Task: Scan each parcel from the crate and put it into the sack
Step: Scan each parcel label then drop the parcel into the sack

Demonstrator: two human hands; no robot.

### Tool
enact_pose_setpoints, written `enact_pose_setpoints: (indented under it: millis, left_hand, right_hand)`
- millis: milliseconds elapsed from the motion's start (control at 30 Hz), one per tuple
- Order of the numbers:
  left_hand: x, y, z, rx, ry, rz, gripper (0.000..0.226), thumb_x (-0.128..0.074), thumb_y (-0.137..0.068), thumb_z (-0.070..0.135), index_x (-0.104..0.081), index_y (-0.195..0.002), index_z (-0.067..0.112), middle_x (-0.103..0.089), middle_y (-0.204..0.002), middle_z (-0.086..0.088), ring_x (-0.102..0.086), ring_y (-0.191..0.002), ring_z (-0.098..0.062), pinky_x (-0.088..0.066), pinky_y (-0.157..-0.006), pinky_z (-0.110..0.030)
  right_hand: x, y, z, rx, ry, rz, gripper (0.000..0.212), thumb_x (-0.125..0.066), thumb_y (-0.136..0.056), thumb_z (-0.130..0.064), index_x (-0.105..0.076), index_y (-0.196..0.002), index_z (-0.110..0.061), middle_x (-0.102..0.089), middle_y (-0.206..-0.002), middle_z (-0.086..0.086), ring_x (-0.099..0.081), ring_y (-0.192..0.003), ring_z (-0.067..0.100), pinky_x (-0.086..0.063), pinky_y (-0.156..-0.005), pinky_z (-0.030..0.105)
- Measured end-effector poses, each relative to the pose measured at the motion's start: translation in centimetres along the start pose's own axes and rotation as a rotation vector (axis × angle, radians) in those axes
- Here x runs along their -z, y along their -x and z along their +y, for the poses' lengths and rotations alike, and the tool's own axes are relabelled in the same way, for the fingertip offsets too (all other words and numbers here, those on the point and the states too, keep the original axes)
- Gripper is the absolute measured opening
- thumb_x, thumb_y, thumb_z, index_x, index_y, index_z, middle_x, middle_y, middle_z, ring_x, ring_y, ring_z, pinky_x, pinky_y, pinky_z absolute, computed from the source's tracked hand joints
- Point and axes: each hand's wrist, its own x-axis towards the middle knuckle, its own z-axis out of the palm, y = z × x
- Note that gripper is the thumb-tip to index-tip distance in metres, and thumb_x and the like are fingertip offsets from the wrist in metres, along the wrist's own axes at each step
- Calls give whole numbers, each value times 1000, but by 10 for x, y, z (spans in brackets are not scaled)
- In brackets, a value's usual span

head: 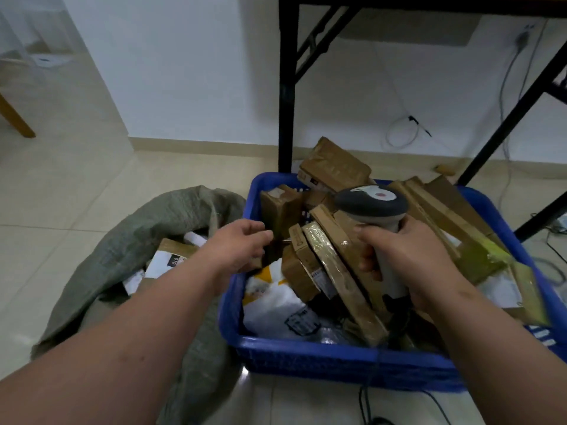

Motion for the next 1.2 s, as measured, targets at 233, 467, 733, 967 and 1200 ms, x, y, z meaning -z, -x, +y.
enact_pose_setpoints:
  millis: [233, 467, 733, 967, 1200]
  left_hand:
    - [-65, -12, 5, -21, -321, 3, 19, -67, -89, 39, -61, -94, 21, -67, -86, 2, -64, -76, -12, -52, -59, -26]
    - [-124, -9, 0, 48, -373, -139, 26, -66, -89, 41, -58, -104, 20, -68, -94, -4, -67, -81, -18, -60, -68, -35]
    - [-151, -13, 8, 81, -88, -61, 18, -66, -90, 33, -58, -100, 22, -67, -95, -7, -68, -88, -25, -61, -77, -43]
    - [-149, -14, 9, 253, 301, -101, 21, -69, -88, 20, -65, -107, 11, -75, -90, -12, -72, -85, -28, -59, -69, -37]
    - [-145, -9, 8, 233, 295, -64, 55, -79, -76, 15, -52, -124, 21, -69, -108, -11, -67, -97, -31, -56, -85, -51]
  right_hand:
    - [18, -28, 25, -53, -30, 96, 17, -74, -79, -31, -60, -88, -26, -71, -59, -7, -72, -56, 14, -55, -51, 30]
    - [30, -46, 39, -88, 95, 164, 26, -73, -80, -38, -57, -98, -27, -66, -88, 1, -66, -77, 18, -54, -61, 33]
    - [28, -42, 52, -159, 305, -66, 32, -74, -78, -42, -56, -100, -28, -63, -96, -2, -61, -90, 17, -46, -72, 32]
    - [28, -33, 44, -113, 183, -95, 23, -73, -78, -40, -57, -92, -31, -66, -93, -4, -60, -81, 12, -46, -58, 27]
    - [37, -22, 30, -84, 41, -138, 20, -74, -79, -36, -63, -95, -29, -74, -78, 1, -71, -68, 16, -53, -54, 29]
